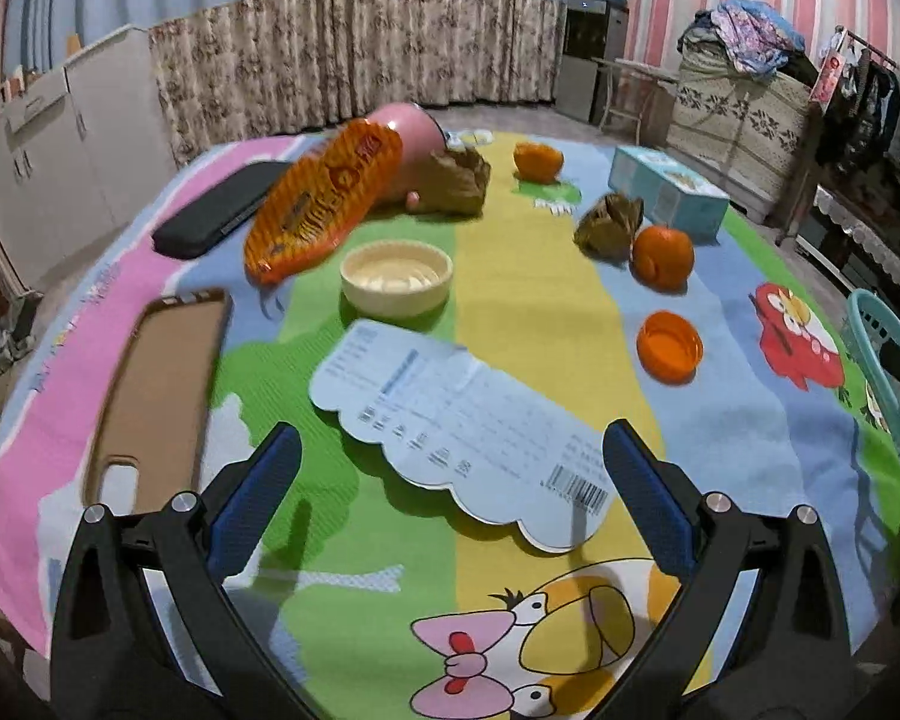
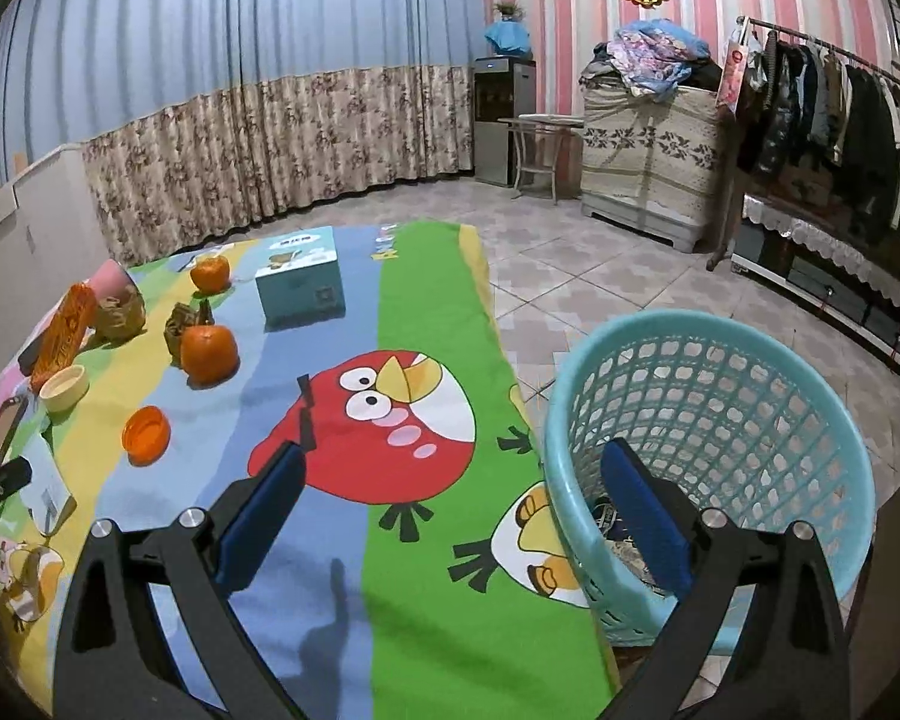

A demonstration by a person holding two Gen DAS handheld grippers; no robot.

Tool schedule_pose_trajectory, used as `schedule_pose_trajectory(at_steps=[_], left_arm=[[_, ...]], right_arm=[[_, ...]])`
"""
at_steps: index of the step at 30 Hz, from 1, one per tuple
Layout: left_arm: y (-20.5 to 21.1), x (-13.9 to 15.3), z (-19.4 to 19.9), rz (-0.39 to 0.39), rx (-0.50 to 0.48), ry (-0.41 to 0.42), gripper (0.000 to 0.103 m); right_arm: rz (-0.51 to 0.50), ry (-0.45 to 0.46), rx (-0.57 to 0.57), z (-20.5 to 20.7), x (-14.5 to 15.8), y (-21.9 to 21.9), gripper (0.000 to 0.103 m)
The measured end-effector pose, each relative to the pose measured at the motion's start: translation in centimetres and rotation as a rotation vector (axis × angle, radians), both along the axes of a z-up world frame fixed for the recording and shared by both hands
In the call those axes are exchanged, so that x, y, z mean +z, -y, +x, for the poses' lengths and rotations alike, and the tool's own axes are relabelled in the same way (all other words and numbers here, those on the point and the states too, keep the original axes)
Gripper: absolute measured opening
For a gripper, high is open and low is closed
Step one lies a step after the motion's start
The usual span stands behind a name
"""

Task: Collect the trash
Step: 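Move both tools back over the mat toward the receipt and orange lid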

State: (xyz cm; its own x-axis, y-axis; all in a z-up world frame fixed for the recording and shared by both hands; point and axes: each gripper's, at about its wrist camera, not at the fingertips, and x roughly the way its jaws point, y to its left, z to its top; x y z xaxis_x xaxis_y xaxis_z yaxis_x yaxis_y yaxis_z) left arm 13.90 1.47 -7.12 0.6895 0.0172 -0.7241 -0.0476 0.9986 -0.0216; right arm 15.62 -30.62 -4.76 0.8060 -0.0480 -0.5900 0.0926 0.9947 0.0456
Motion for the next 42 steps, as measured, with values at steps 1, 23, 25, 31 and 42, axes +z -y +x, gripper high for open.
schedule_pose_trajectory(at_steps=[1,23,25,31,42], left_arm=[[0.1,-0.2,0.1,-0.003,-0.001,-0.006,0.097],[1.9,0.4,1.9,0.088,-0.051,-0.012,0.074],[2.0,0.1,1.2,0.134,-0.067,-0.014,0.084],[2.2,-1.1,-0.9,0.17,-0.115,-0.062,0.09],[1.9,-1.7,-0.2,0.044,-0.145,-0.099,0.089]], right_arm=[[0.007,-0.001,0.004,0.0,0.0,0.0,0.096],[-0.008,-0.014,0.025,0.7,-0.4,-0.9,0.096],[-0.012,-0.017,0.025,0.8,-0.6,-1.0,0.096],[-0.015,-0.021,0.027,0.8,-0.8,-1.1,0.096],[-0.013,-0.026,0.03,0.9,-1.1,-1.2,0.096]])
